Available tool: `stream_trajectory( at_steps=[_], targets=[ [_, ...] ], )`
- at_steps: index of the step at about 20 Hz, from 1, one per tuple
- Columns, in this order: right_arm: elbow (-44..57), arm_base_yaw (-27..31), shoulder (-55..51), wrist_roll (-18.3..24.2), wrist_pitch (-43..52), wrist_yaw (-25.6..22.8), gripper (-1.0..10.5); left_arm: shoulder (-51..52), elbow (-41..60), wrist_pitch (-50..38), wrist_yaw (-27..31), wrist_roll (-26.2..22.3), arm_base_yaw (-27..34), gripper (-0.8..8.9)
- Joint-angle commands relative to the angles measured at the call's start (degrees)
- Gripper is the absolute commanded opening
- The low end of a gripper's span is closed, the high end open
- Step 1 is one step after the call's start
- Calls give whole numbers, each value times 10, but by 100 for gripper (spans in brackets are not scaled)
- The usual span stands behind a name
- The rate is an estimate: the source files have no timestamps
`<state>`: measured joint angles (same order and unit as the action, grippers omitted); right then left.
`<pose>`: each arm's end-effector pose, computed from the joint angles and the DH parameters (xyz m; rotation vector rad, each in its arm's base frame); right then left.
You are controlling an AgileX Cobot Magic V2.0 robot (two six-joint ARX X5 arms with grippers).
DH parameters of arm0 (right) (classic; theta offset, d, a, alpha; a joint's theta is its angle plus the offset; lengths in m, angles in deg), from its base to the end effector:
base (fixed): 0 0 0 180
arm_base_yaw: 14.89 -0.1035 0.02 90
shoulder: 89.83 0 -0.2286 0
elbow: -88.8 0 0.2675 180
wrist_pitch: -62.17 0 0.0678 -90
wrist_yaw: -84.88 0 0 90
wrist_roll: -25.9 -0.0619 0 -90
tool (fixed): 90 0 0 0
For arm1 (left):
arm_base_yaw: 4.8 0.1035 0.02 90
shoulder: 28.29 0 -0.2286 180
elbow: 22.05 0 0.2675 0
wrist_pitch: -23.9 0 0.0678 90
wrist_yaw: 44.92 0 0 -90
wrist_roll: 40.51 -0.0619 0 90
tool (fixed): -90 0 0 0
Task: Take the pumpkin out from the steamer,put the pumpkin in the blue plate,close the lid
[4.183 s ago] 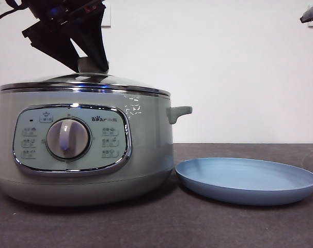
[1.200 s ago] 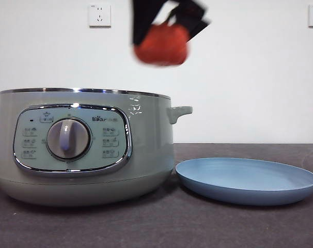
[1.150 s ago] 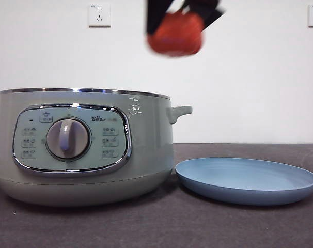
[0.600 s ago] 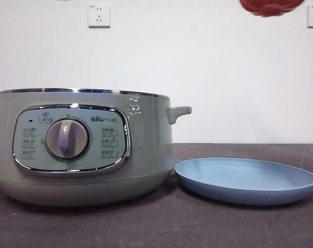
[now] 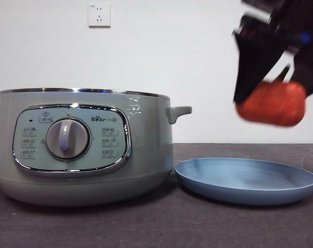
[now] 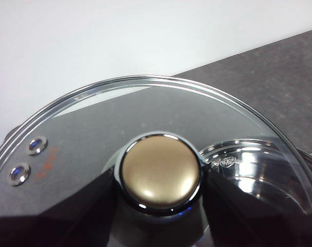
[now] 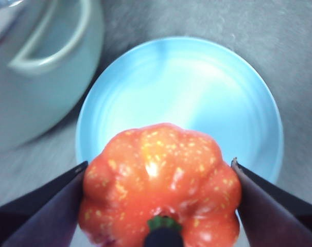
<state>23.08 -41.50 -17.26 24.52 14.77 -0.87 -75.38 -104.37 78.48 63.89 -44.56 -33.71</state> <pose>0.2597 0.1352 0.1846 -0.1639 0.9451 0.4859 0.1866 -0.0802 0.3834 0.2067 0.3032 -0.1856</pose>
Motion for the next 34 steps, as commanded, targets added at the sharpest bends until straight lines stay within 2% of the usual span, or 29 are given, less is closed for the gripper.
stream_trajectory(
  at_steps=[1, 9, 10, 11, 14, 18, 20, 24, 27, 29, 34],
  targets=[
    [5, 0, 42, -14, 42, -1, -7, 7, -6, -30, 2, -5, 0, -8],
    [5, -1, 181, -11, 100, -1, 9, 7, -6, -30, 2, -5, 0, -8],
    [5, -1, 190, -11, 100, -1, 46, 7, -5, -30, 2, -5, 0, -8],
    [5, -1, 196, -12, 100, -1, 128, 7, -5, -30, 2, -5, 0, -8],
    [5, -1, 197, -14, 100, -2, 421, 7, -6, -30, 2, -5, 0, -8],
    [5, -1, 197, -18, 100, -33, 608, 7, -5, -30, 2, -5, 0, -8],
    [5, -1, 195, -23, 99, -31, 606, 7, -5, -30, -3, -5, 0, -8],
    [4, -1, 159, -29, 98, -31, 599, 3, -5, -30, -55, -5, 0, -8],
    [4, -1, 105, -40, 98, -31, 599, -19, -5, -21, -63, -4, 0, -8],
    [4, -1, 60, -42, 97, -31, 599, -40, -4, -16, -99, -2, 0, -8],
    [4, 0, -37, -46, 96, -31, 599, -97, 3, -29, -144, 2, 0, -8]
  ],
)
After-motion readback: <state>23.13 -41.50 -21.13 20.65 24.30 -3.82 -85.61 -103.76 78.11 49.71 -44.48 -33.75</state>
